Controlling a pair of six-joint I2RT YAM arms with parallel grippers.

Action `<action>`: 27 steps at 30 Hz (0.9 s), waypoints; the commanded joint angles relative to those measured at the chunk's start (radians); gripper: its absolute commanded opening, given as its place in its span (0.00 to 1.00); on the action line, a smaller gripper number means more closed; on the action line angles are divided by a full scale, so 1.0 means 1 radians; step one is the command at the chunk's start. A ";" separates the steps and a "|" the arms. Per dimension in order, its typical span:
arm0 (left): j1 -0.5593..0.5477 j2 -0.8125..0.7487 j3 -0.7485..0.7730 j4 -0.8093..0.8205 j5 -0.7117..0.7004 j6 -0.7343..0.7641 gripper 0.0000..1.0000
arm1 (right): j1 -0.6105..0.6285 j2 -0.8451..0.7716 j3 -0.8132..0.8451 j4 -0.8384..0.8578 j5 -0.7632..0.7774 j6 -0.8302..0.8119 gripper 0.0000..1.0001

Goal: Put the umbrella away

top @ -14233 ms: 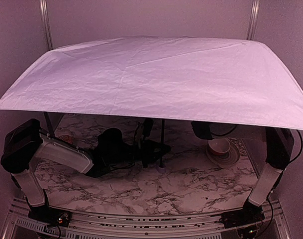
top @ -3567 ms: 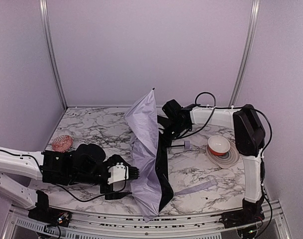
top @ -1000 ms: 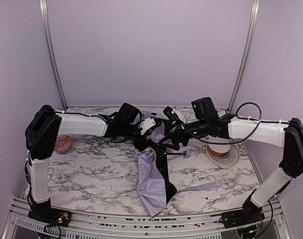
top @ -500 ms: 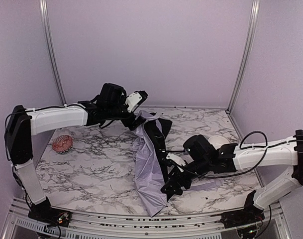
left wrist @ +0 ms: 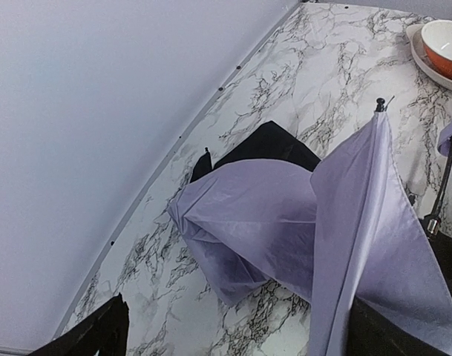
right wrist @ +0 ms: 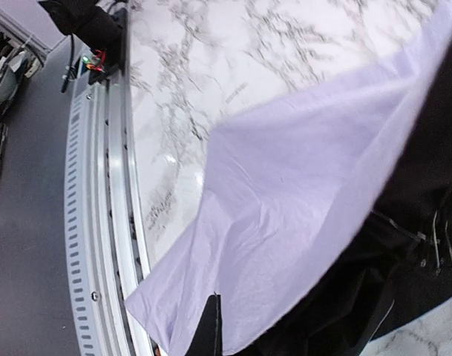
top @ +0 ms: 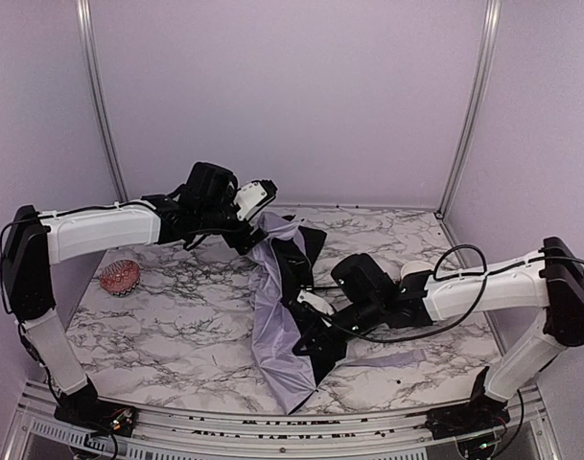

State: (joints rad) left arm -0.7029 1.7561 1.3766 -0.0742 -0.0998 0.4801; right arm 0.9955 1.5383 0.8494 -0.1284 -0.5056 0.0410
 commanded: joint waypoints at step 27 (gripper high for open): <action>-0.285 -0.533 -0.520 0.145 0.132 0.310 0.97 | -0.382 0.158 0.458 0.049 -0.242 -0.082 0.00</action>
State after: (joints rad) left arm -0.9161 1.2083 0.9237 -0.0414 -0.0643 0.6159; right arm 0.6277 1.6444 1.2320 -0.1051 -0.7334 -0.0696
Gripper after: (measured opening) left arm 0.963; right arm 0.005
